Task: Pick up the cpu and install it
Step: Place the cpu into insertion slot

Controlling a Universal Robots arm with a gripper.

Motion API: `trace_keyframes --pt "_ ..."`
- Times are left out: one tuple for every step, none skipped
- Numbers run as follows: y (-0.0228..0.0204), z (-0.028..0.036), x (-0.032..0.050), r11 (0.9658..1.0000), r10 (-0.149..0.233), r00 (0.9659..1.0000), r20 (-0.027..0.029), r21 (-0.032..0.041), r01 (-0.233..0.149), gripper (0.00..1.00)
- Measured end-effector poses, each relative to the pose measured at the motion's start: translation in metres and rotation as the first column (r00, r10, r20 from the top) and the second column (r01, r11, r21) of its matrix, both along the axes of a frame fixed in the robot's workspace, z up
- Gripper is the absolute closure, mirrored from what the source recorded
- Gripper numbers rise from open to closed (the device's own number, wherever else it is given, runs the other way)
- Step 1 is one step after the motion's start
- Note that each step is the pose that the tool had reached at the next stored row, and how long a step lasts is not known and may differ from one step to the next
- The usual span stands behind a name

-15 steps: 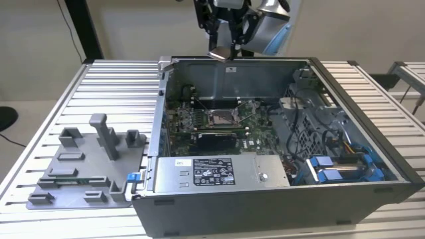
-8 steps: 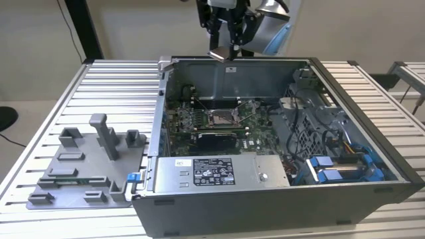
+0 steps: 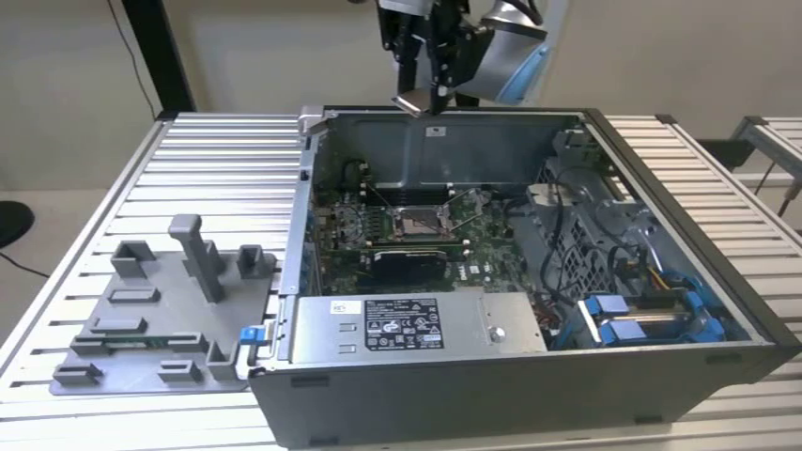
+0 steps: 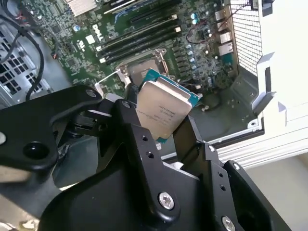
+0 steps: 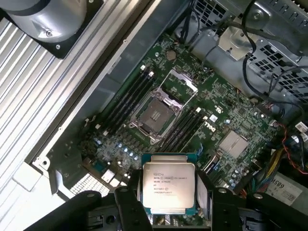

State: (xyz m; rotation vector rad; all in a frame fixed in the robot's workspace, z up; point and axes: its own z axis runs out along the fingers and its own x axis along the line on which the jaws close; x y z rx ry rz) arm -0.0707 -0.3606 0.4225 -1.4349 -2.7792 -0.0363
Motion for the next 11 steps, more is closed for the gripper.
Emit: trace_keyframes --pt "0.0 0.0 0.0 0.9999 -0.016 0.9999 0.0 0.0 0.016 1.0" --pt "0.0 -0.0001 0.0 0.9994 -0.033 0.9994 0.0 0.0 0.033 1.0" --pt "0.0 -0.0001 0.0 0.9988 -0.05 0.9988 0.0 0.0 0.05 1.0" --pt "0.0 -0.0001 0.0 0.9978 -0.066 0.9978 0.0 0.0 0.066 1.0" --pt "0.0 -0.0001 0.0 0.9965 -0.083 0.9965 0.0 -0.0001 0.083 1.0" --pt "0.0 -0.0002 0.0 0.995 -0.1 0.995 0.0 -0.0001 0.1 1.0" --pt "0.0 -0.0002 0.0 0.9933 -0.116 0.9933 0.0 0.0 0.116 1.0" --pt "0.0 -0.0002 0.0 0.9912 -0.133 0.9912 0.0 -0.0001 0.133 1.0" --pt "0.0 -0.0003 0.0 0.9888 -0.149 0.9888 0.0 -0.0001 0.149 1.0" --pt "0.0 -0.0003 0.0 0.9861 -0.166 0.9861 0.0 -0.0001 0.166 1.0" --pt "0.0 -0.0003 0.0 0.9834 -0.181 0.9834 0.0 -0.0001 0.181 1.0"
